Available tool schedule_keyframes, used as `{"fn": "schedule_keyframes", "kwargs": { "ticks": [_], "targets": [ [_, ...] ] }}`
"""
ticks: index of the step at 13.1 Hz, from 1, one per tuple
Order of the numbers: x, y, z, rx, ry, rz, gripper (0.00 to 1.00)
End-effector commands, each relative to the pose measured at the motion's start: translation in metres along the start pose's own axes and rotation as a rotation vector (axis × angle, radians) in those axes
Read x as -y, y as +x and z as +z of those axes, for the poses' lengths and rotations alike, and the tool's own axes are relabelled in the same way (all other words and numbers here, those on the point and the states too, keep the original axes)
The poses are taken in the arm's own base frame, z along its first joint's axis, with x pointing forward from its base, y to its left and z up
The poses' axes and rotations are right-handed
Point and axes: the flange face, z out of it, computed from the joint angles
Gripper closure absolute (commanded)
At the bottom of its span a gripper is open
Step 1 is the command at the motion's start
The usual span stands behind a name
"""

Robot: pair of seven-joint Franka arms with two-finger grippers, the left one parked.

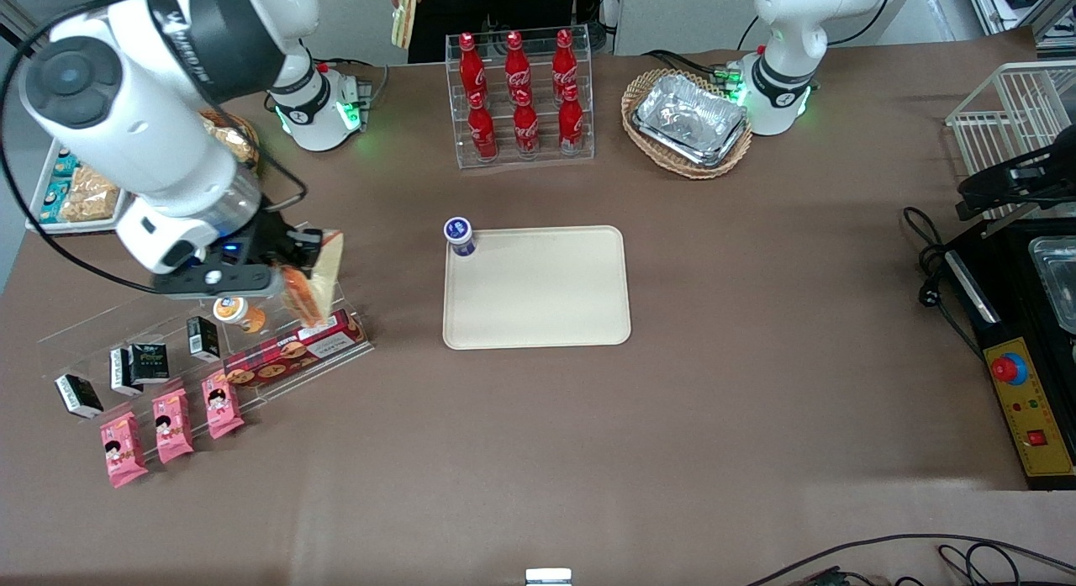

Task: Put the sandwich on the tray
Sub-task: 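Carry the sandwich over the cream tray with the right gripper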

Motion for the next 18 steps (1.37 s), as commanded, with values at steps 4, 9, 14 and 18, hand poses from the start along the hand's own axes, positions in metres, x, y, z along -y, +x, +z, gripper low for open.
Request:
{"fn": "schedule_keyframes", "kwargs": {
  "ticks": [4, 9, 14, 18],
  "targets": [
    [0.074, 0.002, 0.032, -0.035, -0.014, -0.375, 0.86],
    [0.12, 0.001, 0.061, -0.055, 0.014, -0.625, 0.9],
    [0.178, -0.005, 0.098, -0.104, 0.055, -0.873, 0.92],
    [0.216, -0.014, 0.141, -0.098, 0.015, -1.145, 0.92]
  ]
}}
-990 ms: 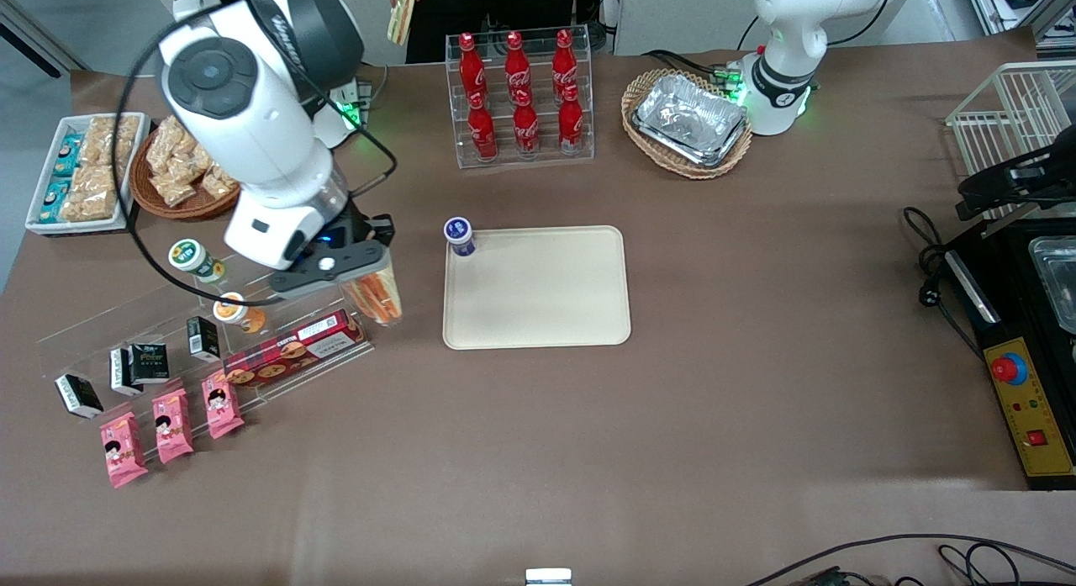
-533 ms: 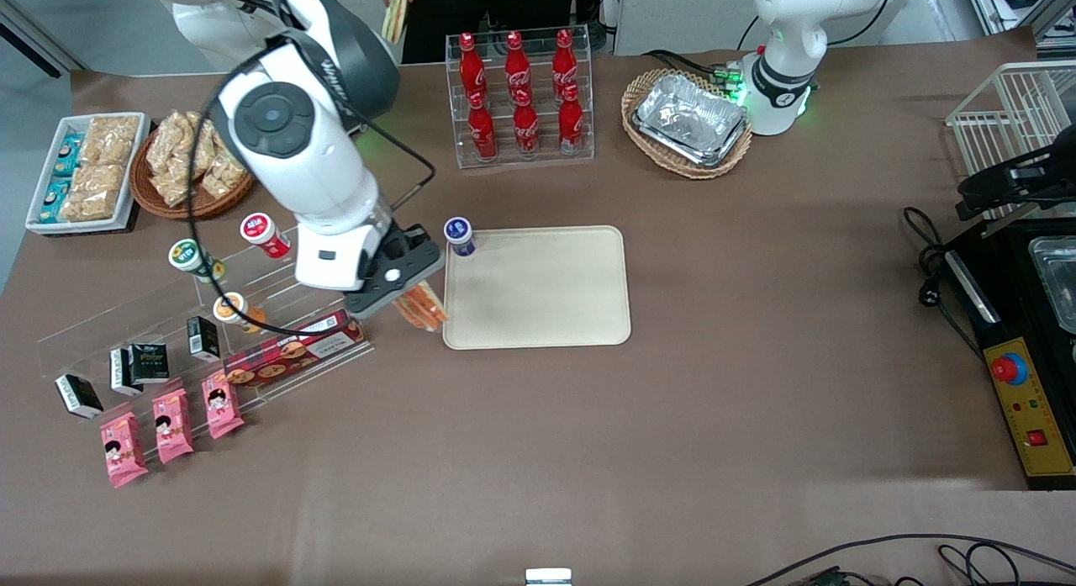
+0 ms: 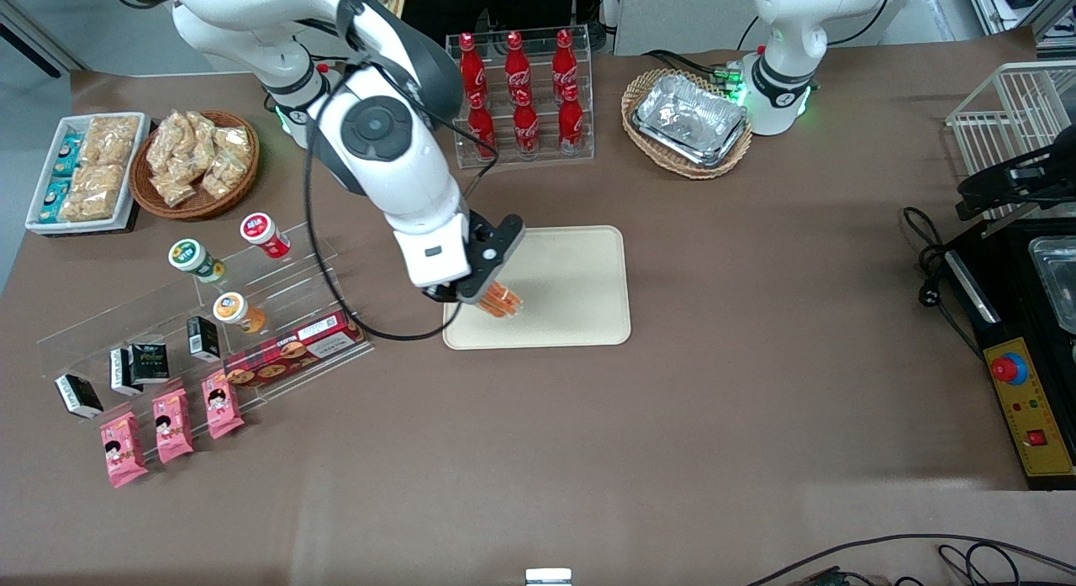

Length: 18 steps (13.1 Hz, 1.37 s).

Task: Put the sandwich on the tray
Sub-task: 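Carry the sandwich over the cream tray with the right gripper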

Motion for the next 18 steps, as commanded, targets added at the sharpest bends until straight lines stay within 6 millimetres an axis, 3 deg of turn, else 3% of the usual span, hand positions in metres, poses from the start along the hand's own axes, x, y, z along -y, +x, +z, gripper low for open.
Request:
{"fn": "schedule_keyframes", "kwargs": {
  "ticks": [1, 6, 12, 18],
  "targets": [
    [0.016, 0.02, 0.036, 0.018, -0.031, -0.174, 0.92],
    [0.048, 0.041, 0.097, 0.038, -0.064, -0.293, 0.92],
    [0.054, 0.042, 0.166, 0.083, -0.059, -0.342, 0.92],
    [0.068, 0.043, 0.206, 0.097, -0.062, -0.386, 0.92]
  ]
}}
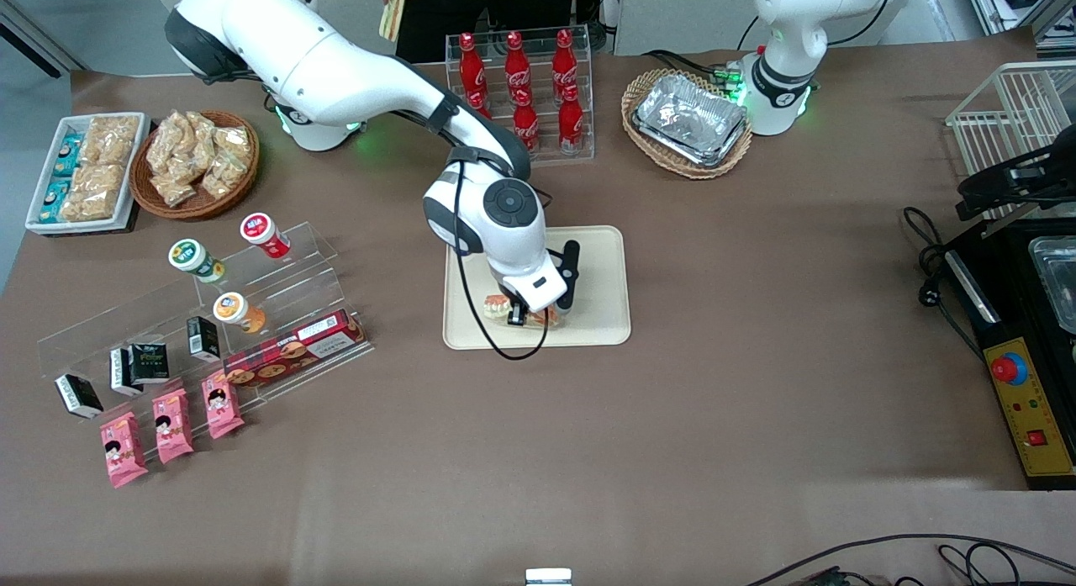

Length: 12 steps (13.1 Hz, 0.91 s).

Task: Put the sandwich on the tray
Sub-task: 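Carry the sandwich over the cream tray with the right gripper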

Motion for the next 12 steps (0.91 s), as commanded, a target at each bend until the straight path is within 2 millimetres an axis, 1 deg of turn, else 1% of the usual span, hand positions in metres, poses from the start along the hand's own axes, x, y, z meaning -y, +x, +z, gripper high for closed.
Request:
{"fn": "schedule_keyframes", "kwargs": {
  "ticks": [1, 5, 7, 8, 9, 10, 11, 12],
  "targets": [
    [0.005, 0.012, 0.013, -0.011, -0.028, -0.034, 0.92],
    [0.009, 0.015, 0.032, 0.0, -0.052, -0.024, 0.91],
    [0.009, 0.015, 0.042, 0.007, -0.075, -0.015, 0.85],
    [0.009, 0.016, 0.043, 0.0, -0.077, -0.016, 0.84],
    [0.009, 0.016, 0.044, 0.0, -0.076, -0.017, 0.79],
    [0.008, 0.016, 0.043, -0.001, -0.077, -0.015, 0.7],
    [0.008, 0.016, 0.042, -0.002, -0.077, -0.014, 0.69],
    [0.008, 0.016, 0.04, -0.005, -0.078, -0.011, 0.4]
  ]
}}
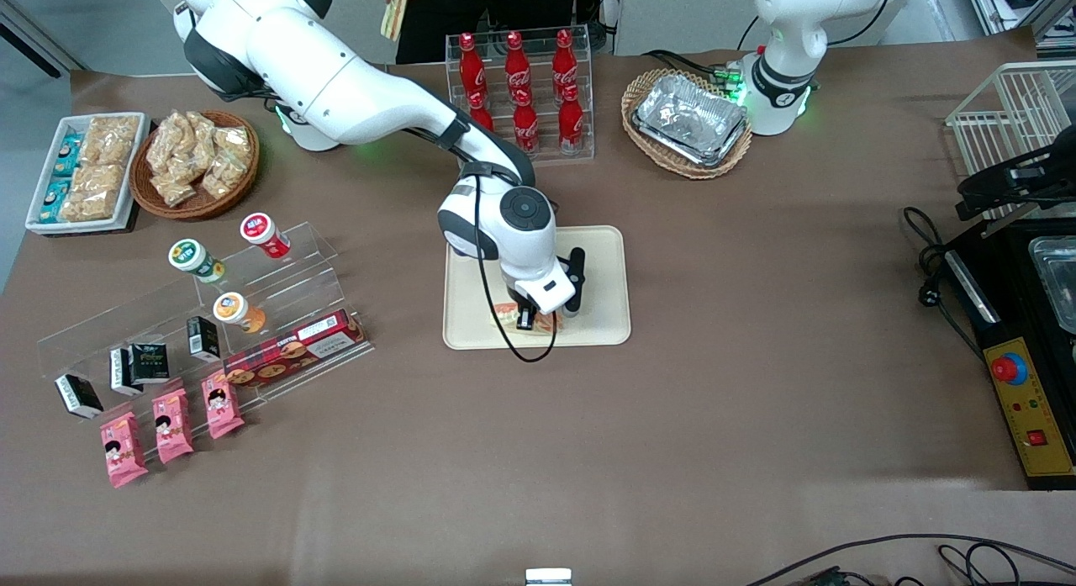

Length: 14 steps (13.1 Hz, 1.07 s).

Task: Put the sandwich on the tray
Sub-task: 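Lower the sandwich onto the tray and open the right gripper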

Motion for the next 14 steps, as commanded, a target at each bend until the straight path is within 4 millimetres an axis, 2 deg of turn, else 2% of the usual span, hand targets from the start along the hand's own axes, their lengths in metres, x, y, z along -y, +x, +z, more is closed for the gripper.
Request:
{"fn": "schedule_keyframes", "kwargs": {
  "ticks": [1, 4, 6, 8, 10, 11, 14],
  "targets": [
    [-0.005, 0.005, -0.005, -0.018, -0.026, 0.014, 0.0],
    [-0.014, 0.002, -0.019, -0.031, -0.036, 0.029, 0.0],
    [-0.031, -0.007, -0.044, -0.052, -0.051, 0.067, 0.0],
    [-0.048, -0.017, -0.078, -0.093, -0.047, 0.126, 0.0],
    [-0.069, -0.034, -0.11, -0.123, -0.057, 0.181, 0.0],
    [-0.079, -0.045, -0.116, -0.123, -0.051, 0.211, 0.0],
    [-0.104, -0.08, -0.155, -0.124, -0.029, 0.307, 0.0]
  ]
}}
